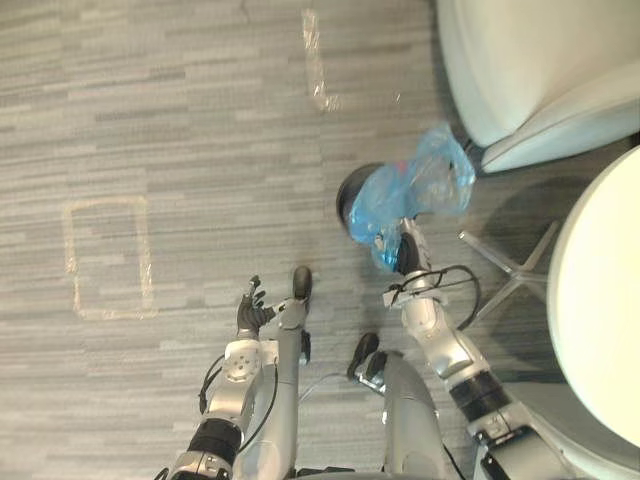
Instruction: Gather rubbish on tea table into small bin, then transfer packed bag to large trash can.
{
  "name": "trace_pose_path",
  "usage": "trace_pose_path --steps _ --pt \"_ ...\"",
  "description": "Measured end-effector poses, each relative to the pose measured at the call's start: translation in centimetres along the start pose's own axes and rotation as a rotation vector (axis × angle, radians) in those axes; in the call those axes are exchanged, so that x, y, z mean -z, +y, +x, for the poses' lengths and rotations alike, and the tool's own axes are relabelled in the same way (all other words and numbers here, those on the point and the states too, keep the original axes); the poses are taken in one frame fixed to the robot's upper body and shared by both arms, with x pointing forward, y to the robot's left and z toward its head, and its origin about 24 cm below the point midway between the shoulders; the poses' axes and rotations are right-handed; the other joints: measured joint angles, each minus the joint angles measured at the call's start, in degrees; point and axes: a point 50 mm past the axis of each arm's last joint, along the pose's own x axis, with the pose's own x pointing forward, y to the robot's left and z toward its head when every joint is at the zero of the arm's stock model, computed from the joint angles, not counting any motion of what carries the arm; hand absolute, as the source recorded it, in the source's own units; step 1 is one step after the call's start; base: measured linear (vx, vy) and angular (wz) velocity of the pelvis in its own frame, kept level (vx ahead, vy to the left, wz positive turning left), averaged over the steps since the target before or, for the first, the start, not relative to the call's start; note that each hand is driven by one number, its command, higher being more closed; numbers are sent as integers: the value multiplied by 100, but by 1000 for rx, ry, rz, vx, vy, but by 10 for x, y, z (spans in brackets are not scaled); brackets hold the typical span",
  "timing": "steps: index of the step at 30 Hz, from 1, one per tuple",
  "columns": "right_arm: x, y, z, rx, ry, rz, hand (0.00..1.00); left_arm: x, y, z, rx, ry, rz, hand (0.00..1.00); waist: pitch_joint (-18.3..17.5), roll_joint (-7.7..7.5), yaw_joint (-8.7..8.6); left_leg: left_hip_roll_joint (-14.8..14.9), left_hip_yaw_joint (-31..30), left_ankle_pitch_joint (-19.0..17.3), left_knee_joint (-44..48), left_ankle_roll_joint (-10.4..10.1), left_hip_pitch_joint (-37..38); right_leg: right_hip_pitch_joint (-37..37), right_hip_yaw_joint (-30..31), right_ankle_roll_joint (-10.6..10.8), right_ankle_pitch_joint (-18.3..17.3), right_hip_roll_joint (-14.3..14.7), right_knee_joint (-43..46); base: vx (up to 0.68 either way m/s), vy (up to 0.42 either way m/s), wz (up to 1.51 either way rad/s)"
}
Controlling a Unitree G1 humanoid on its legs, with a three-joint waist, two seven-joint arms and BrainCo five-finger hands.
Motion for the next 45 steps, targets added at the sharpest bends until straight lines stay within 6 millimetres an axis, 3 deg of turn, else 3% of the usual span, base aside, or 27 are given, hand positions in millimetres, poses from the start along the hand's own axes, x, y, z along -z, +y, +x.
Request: trace_pose_path --steps 5,14,18,26,30,37,45 --pt "20 10 -26 -106 83 37 100 27 -3 -14 61 93 73 0 -413 -41 -145 8 -96 210 -923 -46 1021 1025 -47 63 318 233 -1074 123 -27 -3" --pt "37 3 -41 -206 121 46 100 30 8 -22 98 80 173 0 -1031 19 -182 23 -5 266 -1456 -40 2085 2250 316 167 870 453 -2365 60 -25 -19" --pt "36 -1 -44 -297 89 21 100 15 -1 -23 159 8 185 0 -1119 42 -215 64 114 258 -1463 -41 2319 2446 588 172 1017 460 -2549 -62 20 -30" --pt "23 -25 -42 -376 -31 -17 100 -15 -20 -31 308 -150 257 0 -1370 261 -321 206 80 47 -1502 -150 2450 2492 876 160 1159 583 -2705 -106 23 -18" --pt "19 -28 -42 -393 -42 25 100 -28 -25 -34 364 -228 295 0 -1492 253 -391 240 95 89 -1502 -115 2451 2568 921 159 1287 630 -2896 -20 0 -4" --pt "-5 -35 -26 -377 -153 78 100 -45 -43 -33 448 -323 373 0 -1560 206 -457 232 154 127 -1500 -85 2525 2659 1024 162 1393 632 -3006 26 -9 -7" --pt "-33 -28 -7 -410 -269 103 100 -72 -67 -27 509 -444 421 0 -1666 203 -472 308 127 161 -1502 -117 2527 2660 1033 101 1436 696 -3025 3 -4 -1"
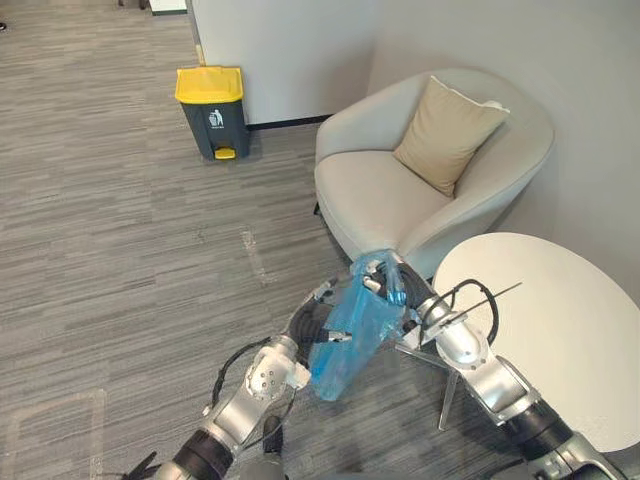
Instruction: Gather rubbish on tea table into small bin, then transfer packed bag to large trash can.
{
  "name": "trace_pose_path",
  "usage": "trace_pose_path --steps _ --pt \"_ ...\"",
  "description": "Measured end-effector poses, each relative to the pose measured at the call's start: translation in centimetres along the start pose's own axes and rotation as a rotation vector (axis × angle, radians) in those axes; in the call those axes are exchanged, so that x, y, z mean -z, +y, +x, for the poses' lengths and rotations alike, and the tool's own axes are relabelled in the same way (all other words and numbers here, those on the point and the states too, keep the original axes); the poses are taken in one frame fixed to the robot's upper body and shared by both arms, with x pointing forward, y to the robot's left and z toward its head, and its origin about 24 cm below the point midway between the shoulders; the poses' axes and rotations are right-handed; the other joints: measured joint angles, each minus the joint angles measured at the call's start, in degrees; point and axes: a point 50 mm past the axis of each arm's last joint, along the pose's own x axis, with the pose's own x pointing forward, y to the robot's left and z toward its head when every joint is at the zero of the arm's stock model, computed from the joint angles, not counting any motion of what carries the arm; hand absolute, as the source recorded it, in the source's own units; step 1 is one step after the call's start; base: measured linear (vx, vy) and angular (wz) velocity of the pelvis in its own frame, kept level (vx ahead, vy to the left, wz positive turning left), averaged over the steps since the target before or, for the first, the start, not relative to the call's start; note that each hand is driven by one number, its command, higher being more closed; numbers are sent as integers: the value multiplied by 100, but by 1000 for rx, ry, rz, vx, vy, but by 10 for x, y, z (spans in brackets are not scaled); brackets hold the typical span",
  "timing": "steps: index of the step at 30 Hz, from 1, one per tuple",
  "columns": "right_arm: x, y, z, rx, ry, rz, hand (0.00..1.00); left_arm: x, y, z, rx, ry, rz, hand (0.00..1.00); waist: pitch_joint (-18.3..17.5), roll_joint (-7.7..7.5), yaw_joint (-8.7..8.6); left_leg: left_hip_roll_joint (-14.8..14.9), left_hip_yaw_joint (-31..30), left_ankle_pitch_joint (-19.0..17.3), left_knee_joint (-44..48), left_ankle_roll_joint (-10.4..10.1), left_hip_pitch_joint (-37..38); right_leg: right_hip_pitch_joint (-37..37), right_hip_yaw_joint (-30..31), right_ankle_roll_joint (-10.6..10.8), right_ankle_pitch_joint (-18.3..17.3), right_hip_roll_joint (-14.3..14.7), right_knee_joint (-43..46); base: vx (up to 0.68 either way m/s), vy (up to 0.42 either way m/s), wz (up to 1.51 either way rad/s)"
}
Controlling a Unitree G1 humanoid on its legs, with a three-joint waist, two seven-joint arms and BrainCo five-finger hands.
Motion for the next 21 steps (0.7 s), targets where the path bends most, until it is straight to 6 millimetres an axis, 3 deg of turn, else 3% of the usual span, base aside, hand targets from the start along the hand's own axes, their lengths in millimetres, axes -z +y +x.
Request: trace_pose_path --steps 7,10,14,21 --pt "-15 1 17 -25 -76 -3 100 -9 3 10 -6 -45 99 0 -3 -4 16 57 -31 23 0 -23 -2 8 -17 -27 32 60 -6 -5 -3 0" --pt "-17 2 18 -24 -84 24 100 -4 13 10 -64 -34 179 0 -32 -44 36 56 -36 28 0 -24 -2 15 -24 -26 32 63 -7 0 0 0" --pt "-44 7 17 -39 -200 72 100 -6 33 0 -214 -30 186 0 -48 -63 28 23 -51 63 0 -41 15 16 -25 -27 28 85 24 0 0 0" --pt "-69 37 24 -67 -293 240 100 -27 -2 9 -190 -90 146 0 -56 -68 64 21 -185 50 -4 -65 22 -19 -117 -18 -61 97 185 -38 -10 8"
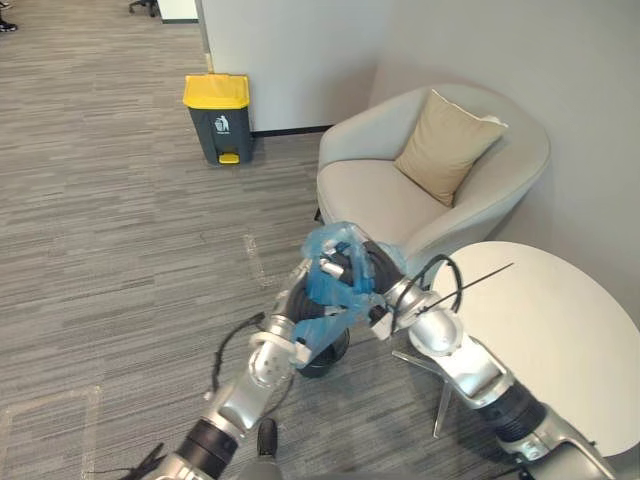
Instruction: Gather rubbish on tea table into small bin, then transfer packed bag to large trash can.
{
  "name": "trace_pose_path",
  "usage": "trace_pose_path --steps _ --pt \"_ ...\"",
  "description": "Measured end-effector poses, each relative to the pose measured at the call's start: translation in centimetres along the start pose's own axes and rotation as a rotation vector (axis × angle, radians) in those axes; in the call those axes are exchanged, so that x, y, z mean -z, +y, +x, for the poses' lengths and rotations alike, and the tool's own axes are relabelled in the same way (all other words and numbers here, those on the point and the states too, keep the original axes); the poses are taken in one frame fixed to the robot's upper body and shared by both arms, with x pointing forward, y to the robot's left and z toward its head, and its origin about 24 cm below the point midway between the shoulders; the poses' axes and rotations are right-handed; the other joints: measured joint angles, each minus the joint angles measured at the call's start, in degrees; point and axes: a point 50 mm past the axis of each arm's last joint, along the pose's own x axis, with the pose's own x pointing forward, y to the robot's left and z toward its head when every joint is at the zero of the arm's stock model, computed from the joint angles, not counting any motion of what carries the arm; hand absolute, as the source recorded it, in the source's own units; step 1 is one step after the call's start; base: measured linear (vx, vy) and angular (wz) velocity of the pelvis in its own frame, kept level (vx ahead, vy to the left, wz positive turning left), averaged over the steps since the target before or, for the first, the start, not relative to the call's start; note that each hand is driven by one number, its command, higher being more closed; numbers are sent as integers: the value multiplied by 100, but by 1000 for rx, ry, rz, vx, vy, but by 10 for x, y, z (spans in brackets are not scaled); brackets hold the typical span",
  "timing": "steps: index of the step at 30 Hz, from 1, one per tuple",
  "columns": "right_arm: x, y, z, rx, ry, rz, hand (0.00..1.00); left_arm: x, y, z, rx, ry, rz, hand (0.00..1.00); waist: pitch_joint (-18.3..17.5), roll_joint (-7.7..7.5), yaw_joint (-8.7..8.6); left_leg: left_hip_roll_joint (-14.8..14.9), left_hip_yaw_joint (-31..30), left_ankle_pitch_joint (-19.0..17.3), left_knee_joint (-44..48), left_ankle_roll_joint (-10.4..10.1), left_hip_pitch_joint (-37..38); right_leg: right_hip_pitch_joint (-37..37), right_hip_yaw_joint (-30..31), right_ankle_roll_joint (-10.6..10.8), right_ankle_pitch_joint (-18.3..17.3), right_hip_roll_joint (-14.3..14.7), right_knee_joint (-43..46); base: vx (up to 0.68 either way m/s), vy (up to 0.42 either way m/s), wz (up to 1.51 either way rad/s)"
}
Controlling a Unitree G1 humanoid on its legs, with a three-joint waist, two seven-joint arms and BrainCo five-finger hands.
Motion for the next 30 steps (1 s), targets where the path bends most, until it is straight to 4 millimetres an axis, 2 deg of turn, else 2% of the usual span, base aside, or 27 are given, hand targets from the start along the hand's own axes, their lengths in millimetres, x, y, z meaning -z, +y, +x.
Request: trace_pose_path --steps 14,15,21,30 --pt "-3 10 5 -15 -14 201 100 19 -6 -1 4 75 23 0 -66 -98 13 77 191 17 1 2 51 -47 216 -4 67 35 -13 -3 -18 -8" --pt "-3 10 6 -15 -13 212 100 20 -6 -1 4 81 25 100 -67 -99 11 79 194 16 1 2 62 -38 220 -4 67 35 -14 18 -28 -5" --pt "-4 22 9 -46 0 347 100 33 -13 2 34 142 51 100 -73 -109 3 171 203 -53 1 -86 66 -3 245 -36 96 70 -102 14 -29 -2" --pt "-2 30 5 -49 12 426 100 43 -15 1 32 195 42 100 -74 -110 -8 184 246 -51 10 -87 82 11 285 -44 100 82 -113 44 -34 -3"
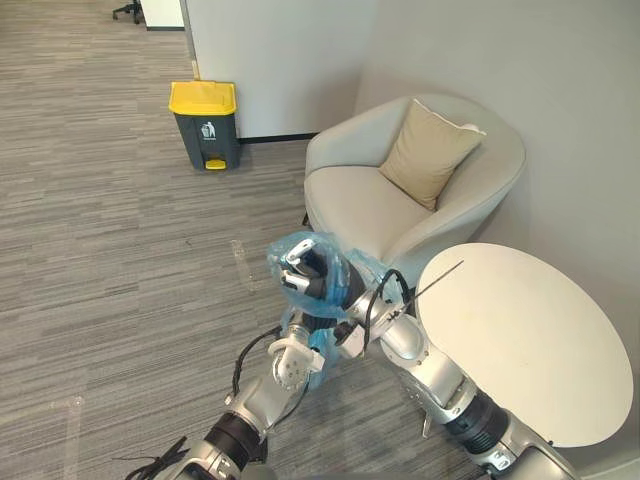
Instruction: Gather rubbish on tea table into small bin, then transfer packed bag to large trash can.
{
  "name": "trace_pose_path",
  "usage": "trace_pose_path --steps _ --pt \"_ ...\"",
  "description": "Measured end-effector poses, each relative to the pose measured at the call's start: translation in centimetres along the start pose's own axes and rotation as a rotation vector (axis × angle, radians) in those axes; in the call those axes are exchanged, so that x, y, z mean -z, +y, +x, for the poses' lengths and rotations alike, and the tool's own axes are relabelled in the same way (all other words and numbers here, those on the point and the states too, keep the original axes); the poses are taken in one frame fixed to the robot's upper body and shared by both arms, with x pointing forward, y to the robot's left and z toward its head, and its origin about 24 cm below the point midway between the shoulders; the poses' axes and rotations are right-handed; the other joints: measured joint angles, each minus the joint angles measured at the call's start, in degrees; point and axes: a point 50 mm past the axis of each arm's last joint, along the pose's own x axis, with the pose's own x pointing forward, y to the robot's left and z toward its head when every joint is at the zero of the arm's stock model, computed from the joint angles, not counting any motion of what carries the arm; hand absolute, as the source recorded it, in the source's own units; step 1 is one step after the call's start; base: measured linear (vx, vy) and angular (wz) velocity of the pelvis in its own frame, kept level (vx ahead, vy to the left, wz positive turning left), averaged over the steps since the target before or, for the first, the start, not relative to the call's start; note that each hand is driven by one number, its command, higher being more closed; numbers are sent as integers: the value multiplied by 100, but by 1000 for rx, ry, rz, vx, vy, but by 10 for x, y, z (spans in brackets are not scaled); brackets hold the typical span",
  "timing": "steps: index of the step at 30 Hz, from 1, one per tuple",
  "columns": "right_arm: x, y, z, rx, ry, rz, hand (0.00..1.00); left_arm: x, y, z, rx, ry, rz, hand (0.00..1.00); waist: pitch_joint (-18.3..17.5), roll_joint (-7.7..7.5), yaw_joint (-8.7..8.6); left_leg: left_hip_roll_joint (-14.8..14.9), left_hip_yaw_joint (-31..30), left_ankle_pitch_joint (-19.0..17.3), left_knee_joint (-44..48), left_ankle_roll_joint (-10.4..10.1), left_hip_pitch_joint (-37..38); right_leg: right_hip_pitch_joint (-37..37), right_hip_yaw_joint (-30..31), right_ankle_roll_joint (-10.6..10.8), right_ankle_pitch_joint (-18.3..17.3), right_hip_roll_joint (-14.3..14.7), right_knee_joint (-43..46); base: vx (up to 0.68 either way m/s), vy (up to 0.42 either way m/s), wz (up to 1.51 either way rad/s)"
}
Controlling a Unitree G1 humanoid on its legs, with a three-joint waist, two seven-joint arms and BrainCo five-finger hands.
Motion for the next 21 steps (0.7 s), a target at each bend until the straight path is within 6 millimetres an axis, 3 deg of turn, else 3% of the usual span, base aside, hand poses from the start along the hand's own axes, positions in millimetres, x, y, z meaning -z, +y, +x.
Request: trace_pose_path --steps 4,11,12,15,21 --pt "7 3 -11 22 16 15 100 3 2 -2 -16 31 -46 100 -1 1 -26 -31 4 26 21 -7 37 10 9 1 -2 0 16 28 -15 -3" --pt "23 -3 -35 85 115 -217 100 -14 14 -4 -76 -27 -143 100 3 13 -58 -8 -82 -63 -8 -30 36 24 -19 -8 -21 17 9 -30 -2 3" --pt "29 -6 -39 90 147 -262 0 -17 17 -4 -90 -36 -158 100 5 16 -63 -17 -83 -54 -9 -23 35 24 -27 -8 -21 22 7 -35 -1 1" --pt "42 -18 -56 151 242 -395 0 -22 26 -9 -133 -60 -197 100 10 28 -48 -36 -88 -30 -9 -8 29 22 -42 -7 -20 11 13 -4 0 1" --pt "38 -43 -72 222 291 -625 0 -18 32 -16 -171 -43 -246 100 5 55 -52 -76 -87 29 -9 34 29 21 -54 0 -18 -29 11 0 0 0"
